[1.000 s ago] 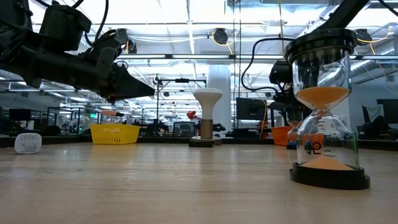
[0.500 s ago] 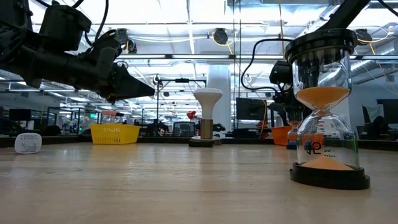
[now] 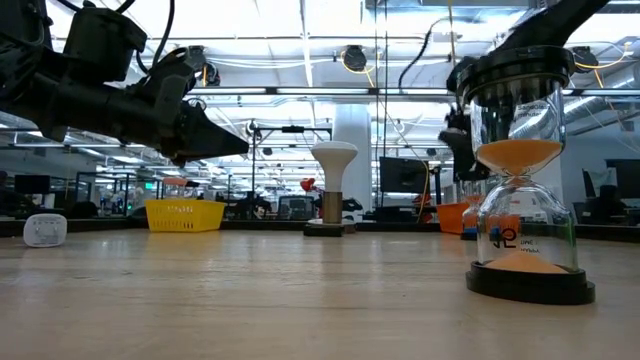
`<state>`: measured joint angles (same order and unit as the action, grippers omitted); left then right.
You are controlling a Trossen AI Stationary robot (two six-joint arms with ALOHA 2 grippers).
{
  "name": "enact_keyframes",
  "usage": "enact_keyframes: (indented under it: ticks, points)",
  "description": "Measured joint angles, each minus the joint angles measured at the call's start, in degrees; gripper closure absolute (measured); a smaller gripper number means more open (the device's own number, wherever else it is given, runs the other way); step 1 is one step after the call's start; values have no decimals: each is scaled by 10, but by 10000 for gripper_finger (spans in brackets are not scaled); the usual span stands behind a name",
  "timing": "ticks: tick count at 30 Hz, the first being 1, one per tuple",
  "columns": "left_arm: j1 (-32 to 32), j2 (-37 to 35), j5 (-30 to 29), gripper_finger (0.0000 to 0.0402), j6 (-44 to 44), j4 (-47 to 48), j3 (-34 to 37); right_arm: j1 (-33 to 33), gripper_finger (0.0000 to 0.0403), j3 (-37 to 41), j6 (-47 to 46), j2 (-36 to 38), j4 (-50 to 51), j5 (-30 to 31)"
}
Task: Pick & Place Office items
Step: Put the blue hour glass into the yellow bin
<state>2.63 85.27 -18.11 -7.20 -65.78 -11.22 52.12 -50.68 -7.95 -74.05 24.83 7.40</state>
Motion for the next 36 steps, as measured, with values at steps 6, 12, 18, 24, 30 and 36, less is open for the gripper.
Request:
enact_keyframes:
  ticks: [6, 12, 18, 24, 30, 36]
  points:
    - [-13, 0, 5, 376, -14, -1, -6, -54, 229, 3, 37, 112, 67, -1]
    - [-22, 0, 31, 376, 3, 18, -20, -146, 328, 69, 20, 229, 74, -2]
    - [-11, 0, 31, 396, 25, 18, -36, -272, 383, 135, -29, 302, 64, 16]
    - [5, 15, 31, 398, 44, 17, -49, -440, 384, 158, -79, 300, 62, 133]
    - [7, 62, 31, 387, 45, 17, -72, -504, 355, 162, -175, 283, 65, 237]
    - [7, 108, 31, 397, 49, 18, -95, -503, 266, 162, -199, 264, 65, 216]
